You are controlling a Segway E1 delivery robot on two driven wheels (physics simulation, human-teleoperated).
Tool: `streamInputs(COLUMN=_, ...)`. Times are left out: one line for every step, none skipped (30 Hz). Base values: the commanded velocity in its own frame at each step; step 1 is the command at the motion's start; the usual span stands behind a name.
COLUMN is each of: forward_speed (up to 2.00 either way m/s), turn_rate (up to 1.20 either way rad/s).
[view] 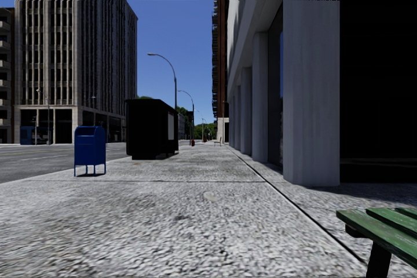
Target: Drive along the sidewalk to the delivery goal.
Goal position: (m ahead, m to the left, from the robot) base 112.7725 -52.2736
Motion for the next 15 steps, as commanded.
streamInputs(forward_speed=2.00, turn_rate=0.00)
streamInputs(forward_speed=2.00, turn_rate=0.00)
streamInputs(forward_speed=2.00, turn_rate=0.00)
streamInputs(forward_speed=2.00, turn_rate=0.00)
streamInputs(forward_speed=2.00, turn_rate=0.00)
streamInputs(forward_speed=2.00, turn_rate=0.00)
streamInputs(forward_speed=2.00, turn_rate=0.00)
streamInputs(forward_speed=2.00, turn_rate=0.00)
streamInputs(forward_speed=2.00, turn_rate=0.00)
streamInputs(forward_speed=2.00, turn_rate=0.00)
streamInputs(forward_speed=2.00, turn_rate=0.00)
streamInputs(forward_speed=2.00, turn_rate=0.00)
streamInputs(forward_speed=2.00, turn_rate=0.00)
streamInputs(forward_speed=2.00, turn_rate=0.00)
streamInputs(forward_speed=2.00, turn_rate=0.00)
